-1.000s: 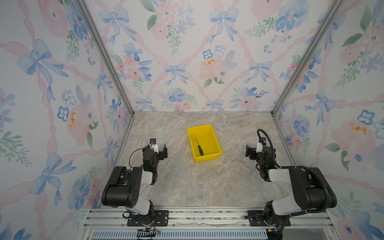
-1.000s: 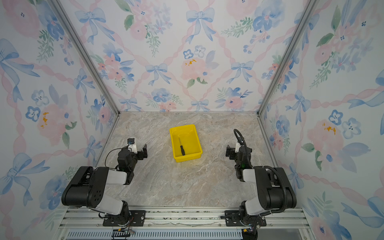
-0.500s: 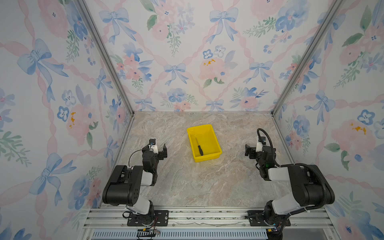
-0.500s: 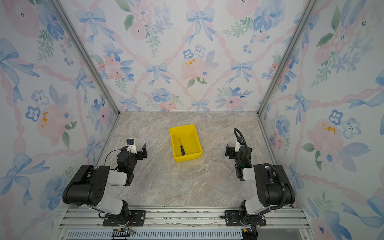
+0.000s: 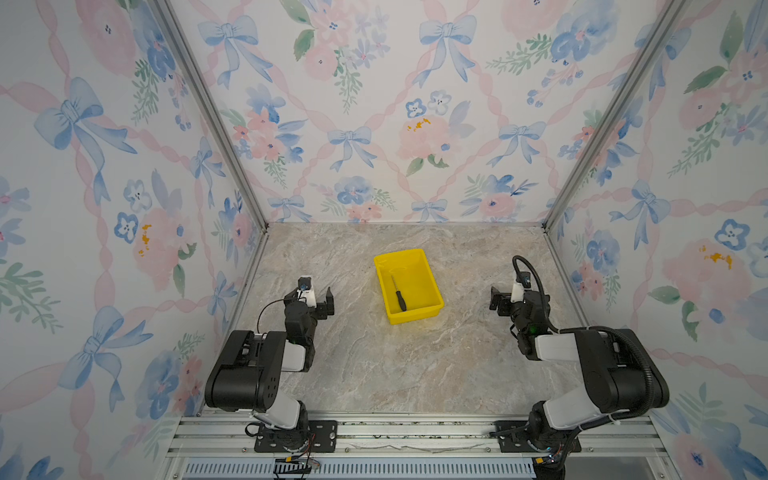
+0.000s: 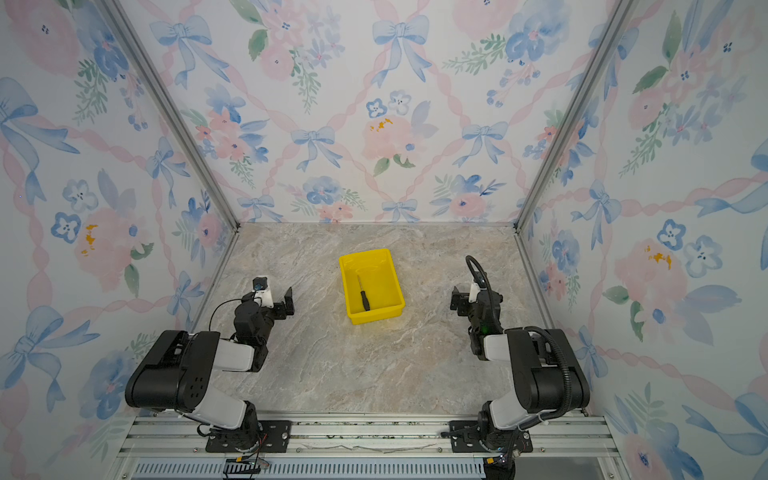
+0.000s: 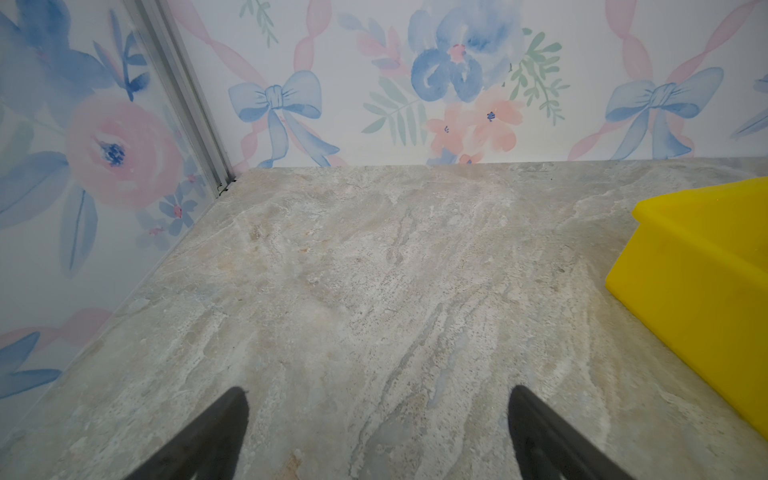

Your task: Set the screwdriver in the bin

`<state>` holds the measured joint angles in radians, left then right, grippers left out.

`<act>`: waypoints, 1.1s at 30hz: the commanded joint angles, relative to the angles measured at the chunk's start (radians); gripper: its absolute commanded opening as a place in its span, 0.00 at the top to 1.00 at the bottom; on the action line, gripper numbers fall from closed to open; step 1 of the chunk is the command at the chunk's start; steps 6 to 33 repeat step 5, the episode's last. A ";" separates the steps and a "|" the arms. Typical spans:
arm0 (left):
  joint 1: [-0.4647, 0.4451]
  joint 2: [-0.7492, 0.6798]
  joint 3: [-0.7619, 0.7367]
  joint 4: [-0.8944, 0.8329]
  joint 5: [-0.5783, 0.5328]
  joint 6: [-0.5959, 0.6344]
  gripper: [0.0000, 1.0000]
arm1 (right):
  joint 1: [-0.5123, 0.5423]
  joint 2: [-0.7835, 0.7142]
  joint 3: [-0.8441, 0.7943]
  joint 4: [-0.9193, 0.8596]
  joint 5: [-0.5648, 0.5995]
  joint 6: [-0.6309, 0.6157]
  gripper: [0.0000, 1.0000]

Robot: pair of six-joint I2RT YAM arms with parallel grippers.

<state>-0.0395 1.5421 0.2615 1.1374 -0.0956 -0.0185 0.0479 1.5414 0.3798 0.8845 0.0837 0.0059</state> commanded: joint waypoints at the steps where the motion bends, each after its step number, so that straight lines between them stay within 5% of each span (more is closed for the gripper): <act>1: 0.000 0.015 -0.007 0.026 -0.009 -0.003 0.02 | 0.007 0.010 0.022 0.004 0.028 -0.013 0.03; 33: -0.002 0.011 -0.009 0.026 -0.011 -0.002 0.02 | 0.005 0.008 0.021 0.005 0.027 -0.012 0.03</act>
